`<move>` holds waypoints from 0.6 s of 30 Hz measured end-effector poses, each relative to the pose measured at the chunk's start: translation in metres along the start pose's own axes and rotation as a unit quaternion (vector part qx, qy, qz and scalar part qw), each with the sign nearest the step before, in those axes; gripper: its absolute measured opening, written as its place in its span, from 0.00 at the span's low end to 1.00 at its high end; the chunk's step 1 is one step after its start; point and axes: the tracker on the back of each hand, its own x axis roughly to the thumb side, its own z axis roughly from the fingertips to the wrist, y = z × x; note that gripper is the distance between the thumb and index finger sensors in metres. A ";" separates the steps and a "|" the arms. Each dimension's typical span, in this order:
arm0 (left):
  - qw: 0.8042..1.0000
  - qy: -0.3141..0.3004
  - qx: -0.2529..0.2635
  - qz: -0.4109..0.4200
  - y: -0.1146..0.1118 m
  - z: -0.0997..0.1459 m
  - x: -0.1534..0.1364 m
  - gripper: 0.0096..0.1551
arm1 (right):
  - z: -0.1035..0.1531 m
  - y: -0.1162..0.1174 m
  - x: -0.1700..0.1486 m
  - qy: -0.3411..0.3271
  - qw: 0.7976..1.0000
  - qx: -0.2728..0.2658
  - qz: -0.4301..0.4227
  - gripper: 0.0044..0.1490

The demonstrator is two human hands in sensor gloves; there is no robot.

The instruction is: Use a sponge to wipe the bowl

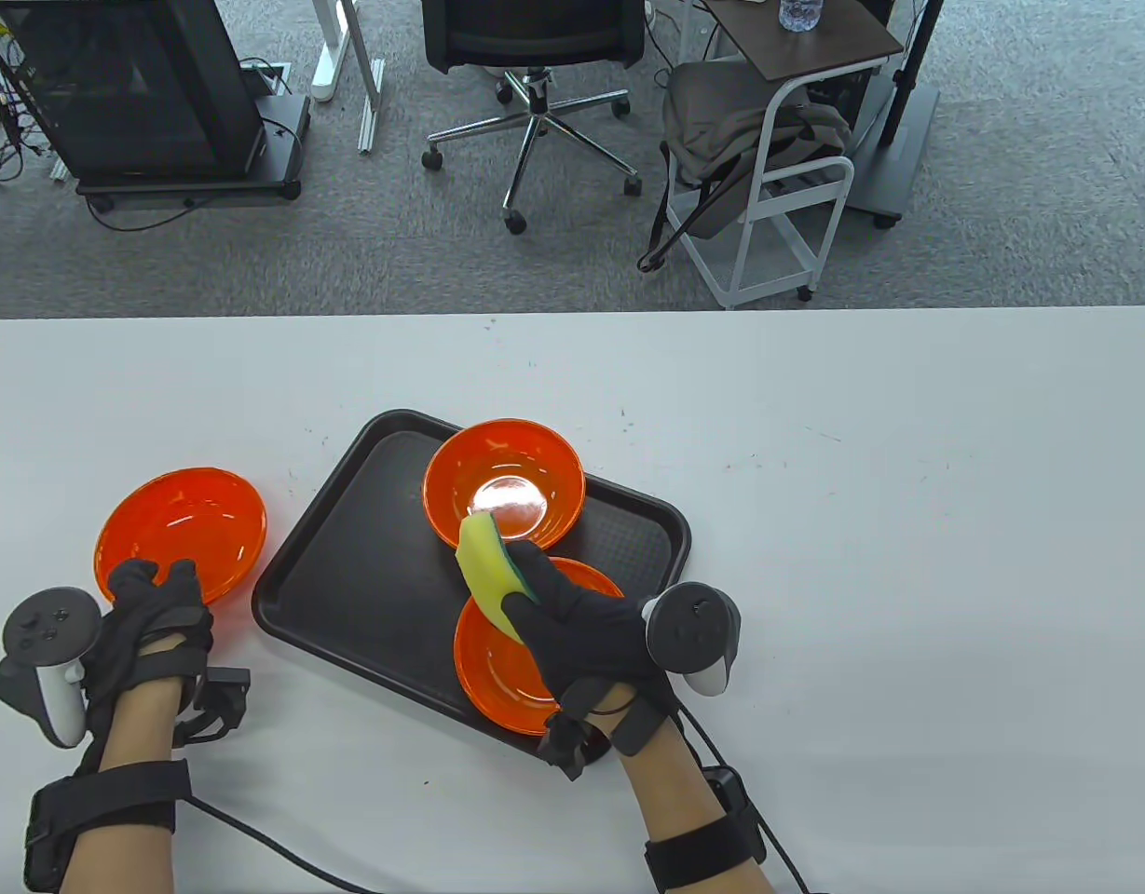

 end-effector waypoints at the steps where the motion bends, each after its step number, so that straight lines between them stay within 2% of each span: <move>1: 1.000 -0.022 -0.013 -0.014 -0.006 0.000 0.009 0.43 | 0.000 0.000 0.000 0.000 1.000 -0.001 0.000 0.33; 3: 0.994 -0.092 -0.045 -0.040 -0.023 -0.003 0.026 0.41 | 0.000 0.000 0.000 0.001 1.000 -0.001 0.001 0.33; 5: 0.991 -0.100 -0.054 -0.065 -0.036 -0.001 0.041 0.41 | 0.001 -0.001 -0.001 0.004 1.000 -0.002 0.001 0.33; 9: 0.982 -0.133 -0.117 -0.060 -0.078 -0.002 0.079 0.41 | 0.001 -0.002 -0.003 0.008 1.000 -0.004 0.005 0.33; 13: 0.976 -0.123 -0.170 -0.062 -0.115 -0.009 0.102 0.44 | 0.001 -0.005 -0.004 0.010 1.000 -0.005 0.013 0.33; 18: 0.973 -0.089 -0.203 -0.063 -0.150 -0.022 0.111 0.48 | 0.000 -0.011 -0.005 0.010 1.000 -0.011 0.018 0.33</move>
